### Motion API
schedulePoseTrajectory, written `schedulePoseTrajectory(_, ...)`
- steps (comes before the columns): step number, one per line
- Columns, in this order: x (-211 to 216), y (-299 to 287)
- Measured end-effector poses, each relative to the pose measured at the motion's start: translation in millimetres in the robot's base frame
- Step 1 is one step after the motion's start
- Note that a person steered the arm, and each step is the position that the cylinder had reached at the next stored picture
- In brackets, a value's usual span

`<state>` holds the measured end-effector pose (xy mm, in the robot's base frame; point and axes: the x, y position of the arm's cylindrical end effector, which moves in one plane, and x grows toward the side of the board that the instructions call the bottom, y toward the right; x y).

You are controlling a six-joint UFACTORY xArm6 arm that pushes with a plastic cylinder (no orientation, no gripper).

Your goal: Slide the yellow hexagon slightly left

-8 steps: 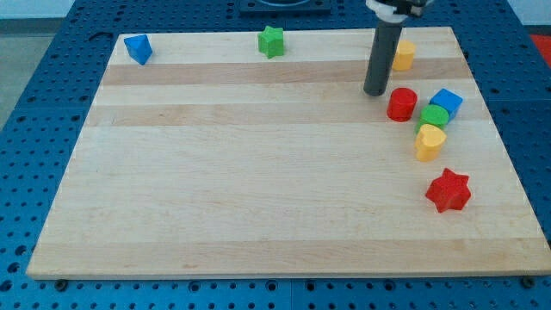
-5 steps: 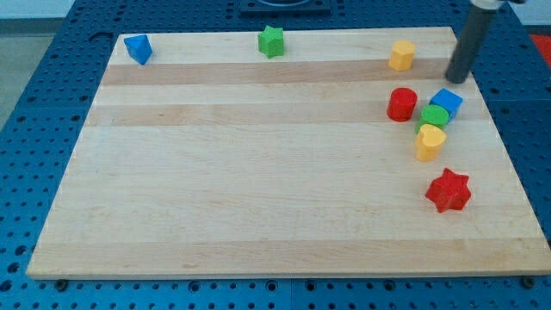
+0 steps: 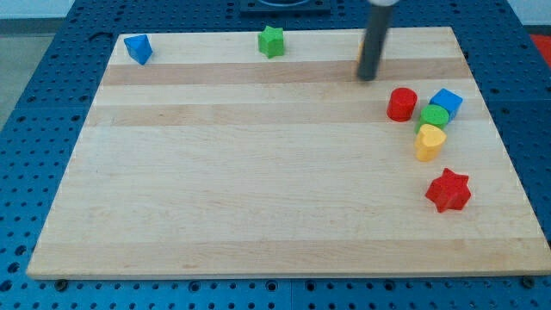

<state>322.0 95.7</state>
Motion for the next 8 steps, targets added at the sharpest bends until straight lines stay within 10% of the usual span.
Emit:
schedulePoseTrajectory(4,-86.6,166.6)
schedulePoseTrajectory(8,-36.5,52.2)
